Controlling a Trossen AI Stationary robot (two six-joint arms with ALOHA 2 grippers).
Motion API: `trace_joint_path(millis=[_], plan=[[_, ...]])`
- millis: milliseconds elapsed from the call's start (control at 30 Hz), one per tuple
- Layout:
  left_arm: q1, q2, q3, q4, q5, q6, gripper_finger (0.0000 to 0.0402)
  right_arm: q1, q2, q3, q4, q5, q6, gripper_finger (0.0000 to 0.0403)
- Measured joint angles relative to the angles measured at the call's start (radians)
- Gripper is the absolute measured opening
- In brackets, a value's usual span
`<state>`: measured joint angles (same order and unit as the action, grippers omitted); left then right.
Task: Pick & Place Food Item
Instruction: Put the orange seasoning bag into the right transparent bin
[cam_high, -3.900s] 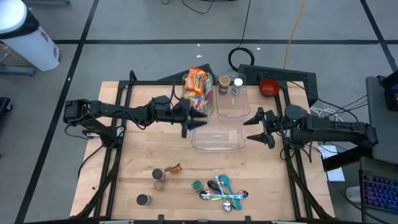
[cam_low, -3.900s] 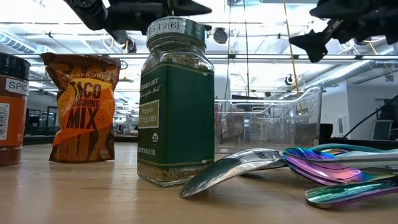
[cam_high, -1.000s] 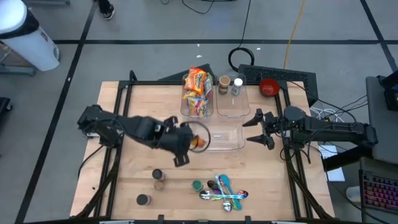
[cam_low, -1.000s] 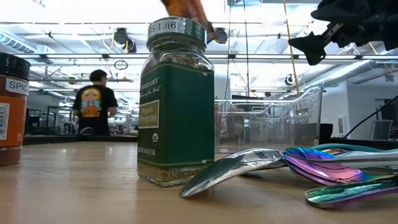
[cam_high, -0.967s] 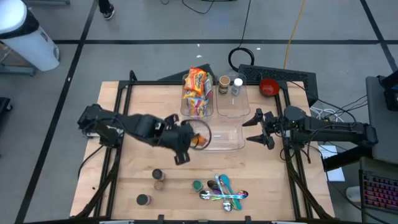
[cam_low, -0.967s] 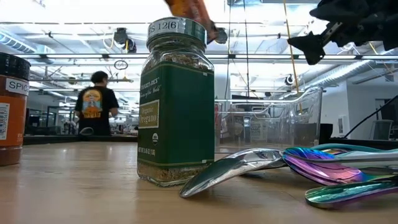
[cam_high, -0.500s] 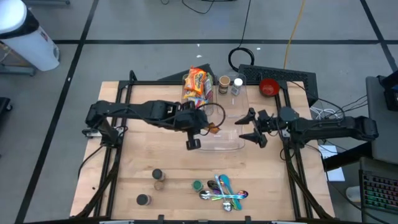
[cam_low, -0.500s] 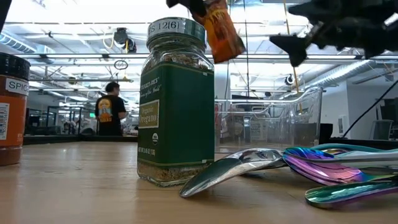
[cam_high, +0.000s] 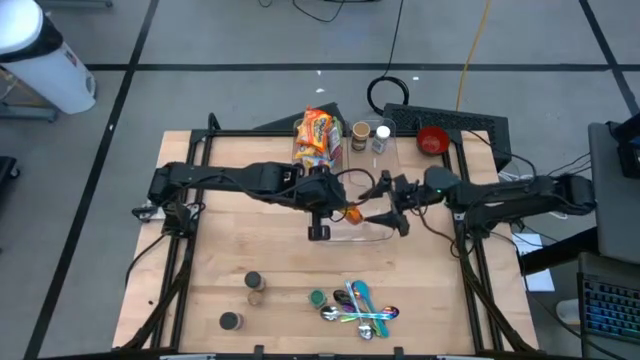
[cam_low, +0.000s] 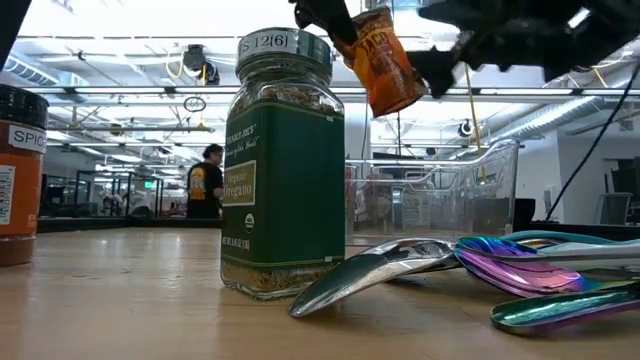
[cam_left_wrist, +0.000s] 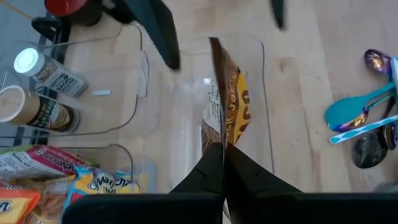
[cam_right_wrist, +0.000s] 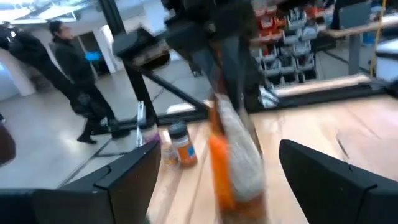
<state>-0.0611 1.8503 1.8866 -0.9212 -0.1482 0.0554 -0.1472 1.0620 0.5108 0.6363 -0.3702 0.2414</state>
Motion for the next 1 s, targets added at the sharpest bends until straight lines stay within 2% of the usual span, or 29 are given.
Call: trace_joint_path(millis=[300,433,567,1000], plan=[[0.005,-0.002,0.000,0.008,0.019,0.007,0.0001,0.038,0.125,0.073,0.034,0.002,-0.030,0.0317],[0.005,-0.002,0.000,0.006,0.021,0.007,0.0001,0.038,0.148,0.083,0.033,0.009,-0.052,0.0297],[0.005,-0.002,0.000,0.005,0.021,0.010,0.0001,0.037,0.151,0.082,0.040,0.033,-0.053,0.0250],[0.004,-0.002,0.000,0.012,0.021,0.014,0.0006,0.037,0.148,0.082,0.040,0.036,-0.052,0.0053]])
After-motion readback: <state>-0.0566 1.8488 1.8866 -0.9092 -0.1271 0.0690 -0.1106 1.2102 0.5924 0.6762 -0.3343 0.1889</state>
